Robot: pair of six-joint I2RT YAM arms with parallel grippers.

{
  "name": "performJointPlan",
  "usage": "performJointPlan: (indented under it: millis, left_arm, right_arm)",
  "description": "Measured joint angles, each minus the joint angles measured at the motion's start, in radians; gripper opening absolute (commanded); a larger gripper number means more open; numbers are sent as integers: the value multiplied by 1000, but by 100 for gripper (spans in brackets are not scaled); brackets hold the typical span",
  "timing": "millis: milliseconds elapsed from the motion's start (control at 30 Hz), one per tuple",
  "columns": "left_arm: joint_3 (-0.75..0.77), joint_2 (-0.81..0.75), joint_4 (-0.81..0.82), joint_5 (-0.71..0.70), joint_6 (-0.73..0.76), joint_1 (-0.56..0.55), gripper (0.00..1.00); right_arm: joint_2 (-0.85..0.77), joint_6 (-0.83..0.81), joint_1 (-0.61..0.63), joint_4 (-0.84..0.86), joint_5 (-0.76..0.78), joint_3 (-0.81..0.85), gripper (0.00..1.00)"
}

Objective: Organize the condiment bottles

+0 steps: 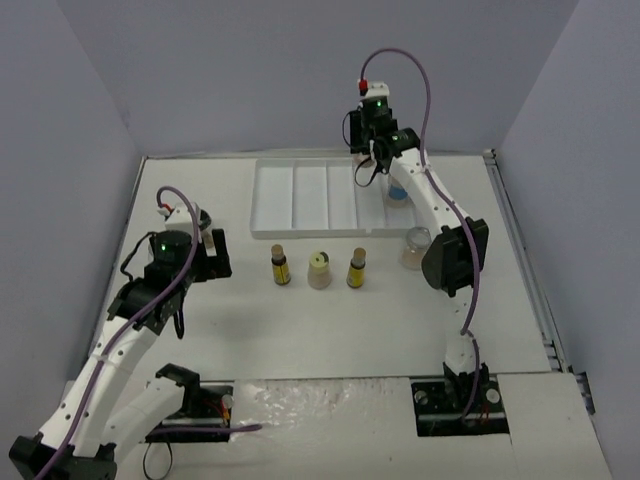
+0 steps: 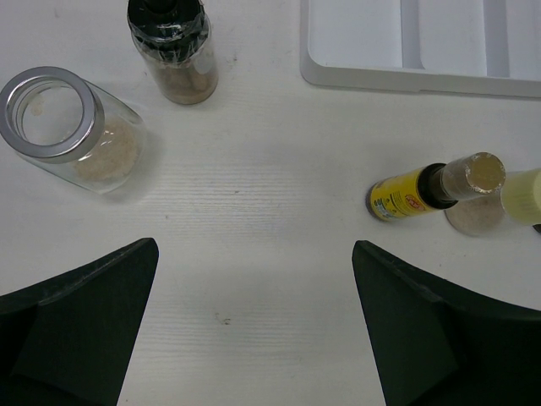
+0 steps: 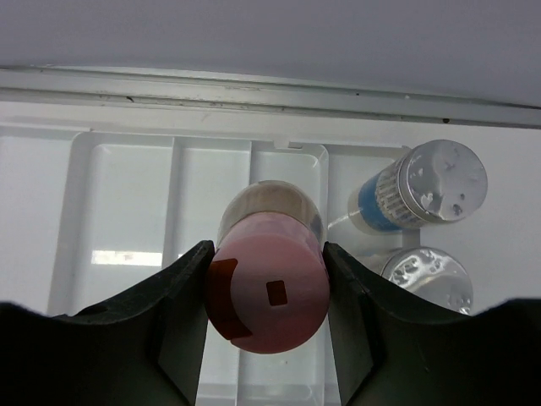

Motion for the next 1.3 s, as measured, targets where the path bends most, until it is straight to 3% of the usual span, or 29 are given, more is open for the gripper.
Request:
performJointPlan:
  millis: [267, 567, 633, 800, 933, 1133, 1300]
  left_arm:
    - [-5, 2, 1, 3, 0, 0, 97]
    - [-9, 9, 1, 11, 0, 1, 97]
    - [-9, 9, 1, 12, 0, 1, 97]
    - [-9, 9, 1, 11, 0, 1, 97]
    - [-9, 9, 1, 11, 0, 1, 97]
    - [-9, 9, 0, 11, 0, 1, 97]
    - [-9, 9, 1, 11, 0, 1, 97]
  right_arm:
    - [192, 6, -50, 29, -2, 24, 0]
    - [238, 18, -66, 94, -60, -14, 1]
    - [238, 18, -68, 110, -64, -24, 10]
    - [239, 27, -76, 135, -79, -32, 53]
    - [238, 34, -78, 140, -98, -37, 75]
    - [207, 36, -78, 139, -139, -88, 89]
    - [94, 11, -63, 130, -165, -177, 91]
